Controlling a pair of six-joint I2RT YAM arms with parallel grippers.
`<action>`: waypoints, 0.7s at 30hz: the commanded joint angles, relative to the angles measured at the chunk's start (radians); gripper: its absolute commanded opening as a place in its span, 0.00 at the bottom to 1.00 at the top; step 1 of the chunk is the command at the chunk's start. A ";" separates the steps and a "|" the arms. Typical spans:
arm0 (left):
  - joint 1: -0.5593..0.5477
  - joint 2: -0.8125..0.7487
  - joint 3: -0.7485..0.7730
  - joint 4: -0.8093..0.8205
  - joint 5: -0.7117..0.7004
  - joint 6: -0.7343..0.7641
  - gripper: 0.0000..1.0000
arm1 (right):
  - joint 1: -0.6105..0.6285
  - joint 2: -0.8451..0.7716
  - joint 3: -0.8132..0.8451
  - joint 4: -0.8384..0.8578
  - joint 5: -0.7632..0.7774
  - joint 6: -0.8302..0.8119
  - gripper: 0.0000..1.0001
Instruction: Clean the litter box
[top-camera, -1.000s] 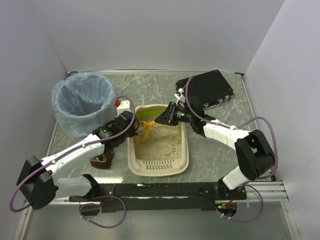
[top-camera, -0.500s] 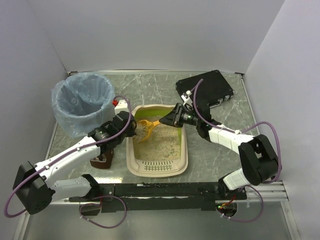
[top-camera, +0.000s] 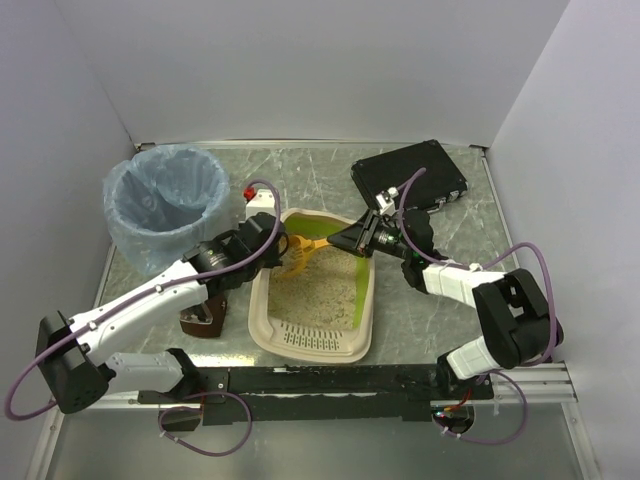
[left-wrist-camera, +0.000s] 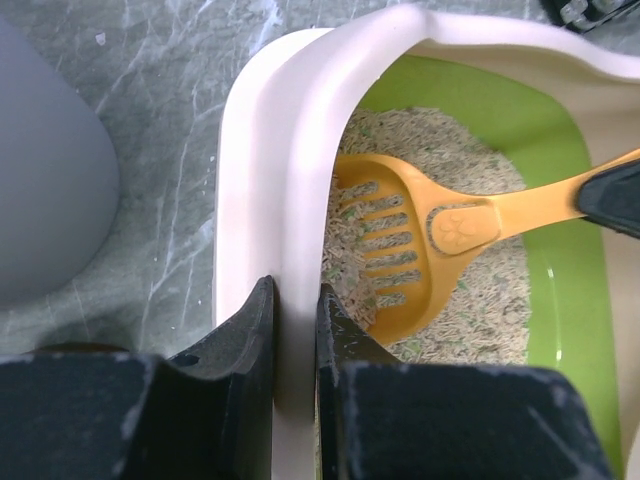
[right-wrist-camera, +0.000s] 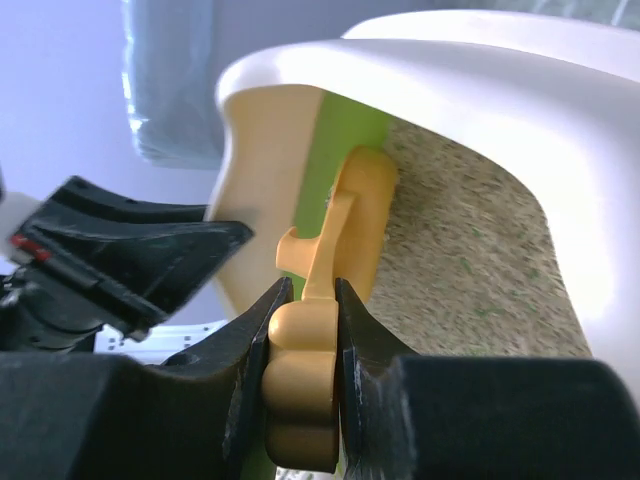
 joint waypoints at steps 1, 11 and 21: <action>-0.010 -0.029 0.125 0.217 -0.026 -0.091 0.01 | -0.013 0.020 -0.009 0.264 -0.057 0.113 0.00; -0.010 -0.009 0.110 0.160 -0.135 -0.156 0.01 | -0.053 -0.106 -0.019 0.050 -0.055 0.009 0.00; 0.027 -0.032 0.035 0.177 -0.124 -0.182 0.01 | -0.125 -0.253 -0.020 -0.171 -0.061 -0.087 0.00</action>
